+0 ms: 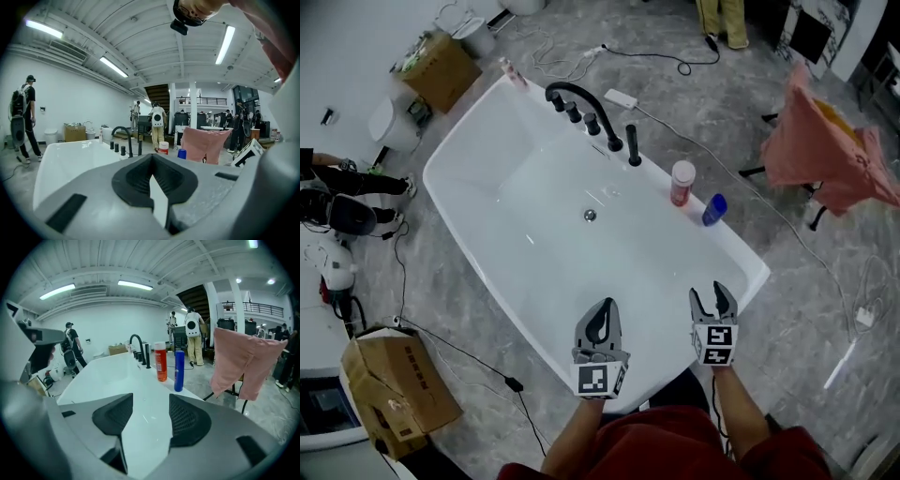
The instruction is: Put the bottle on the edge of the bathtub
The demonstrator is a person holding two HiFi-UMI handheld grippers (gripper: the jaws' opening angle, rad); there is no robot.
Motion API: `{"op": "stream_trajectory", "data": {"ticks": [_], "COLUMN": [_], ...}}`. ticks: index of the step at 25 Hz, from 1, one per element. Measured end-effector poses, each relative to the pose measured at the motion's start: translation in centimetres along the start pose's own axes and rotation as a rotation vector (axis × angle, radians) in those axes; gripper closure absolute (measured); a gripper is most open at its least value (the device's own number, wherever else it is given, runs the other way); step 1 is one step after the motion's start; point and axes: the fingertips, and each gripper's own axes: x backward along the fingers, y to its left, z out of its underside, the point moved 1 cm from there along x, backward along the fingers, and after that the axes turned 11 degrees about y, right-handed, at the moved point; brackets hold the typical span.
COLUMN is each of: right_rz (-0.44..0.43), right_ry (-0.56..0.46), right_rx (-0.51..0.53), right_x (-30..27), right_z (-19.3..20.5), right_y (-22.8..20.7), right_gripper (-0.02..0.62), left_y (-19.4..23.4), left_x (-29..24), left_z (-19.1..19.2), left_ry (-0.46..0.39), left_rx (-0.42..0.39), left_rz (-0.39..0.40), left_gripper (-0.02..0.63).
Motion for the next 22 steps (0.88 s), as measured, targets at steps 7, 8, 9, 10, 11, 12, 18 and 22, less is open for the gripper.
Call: {"op": "stream_trajectory", "data": {"ticks": [7, 8, 9, 10, 11, 12, 18, 22], "right_rz": [-0.068, -0.072, -0.073, -0.072, -0.07, -0.064, -0.029, -0.023], "right_ry": [-0.139, -0.158, -0.174, -0.192, -0.214, -0.24, -0.422, -0.529], "right_rx": [0.064, 0.069, 0.071, 0.072, 0.072, 0.072, 0.122, 0.161], "right_x": [10.6, 12.1, 13.5, 14.9, 16.2, 17.6, 26.1, 30.4], "right_z": [-3.6, -4.1, -4.5, -5.0, -5.6, -6.3, -10.5, -12.5], "right_y": [10.6, 11.9, 13.0, 14.0, 14.9, 15.8, 20.5, 23.2], "right_gripper": [0.357, 0.357, 0.357, 0.357, 0.357, 0.357, 0.357, 0.357], "left_y": [5.6, 6.2, 6.9, 7.4, 8.0, 8.5, 10.6, 11.6], "left_x": [10.7, 12.3, 13.8, 15.3, 16.6, 17.9, 25.2, 29.9], "left_z": [-0.5, -0.6, -0.6, -0.8, -0.9, -1.2, -4.4, -7.0], "left_ry": [-0.044, -0.049, -0.055, -0.063, -0.071, -0.077, -0.139, -0.224], "left_rx": [0.023, 0.016, 0.009, 0.004, 0.001, 0.0, -0.028, -0.067], "left_rz": [-0.04, -0.044, -0.049, -0.053, -0.055, -0.053, -0.022, -0.03], "left_gripper": [0.601, 0.601, 0.601, 0.601, 0.601, 0.601, 0.601, 0.601]}}
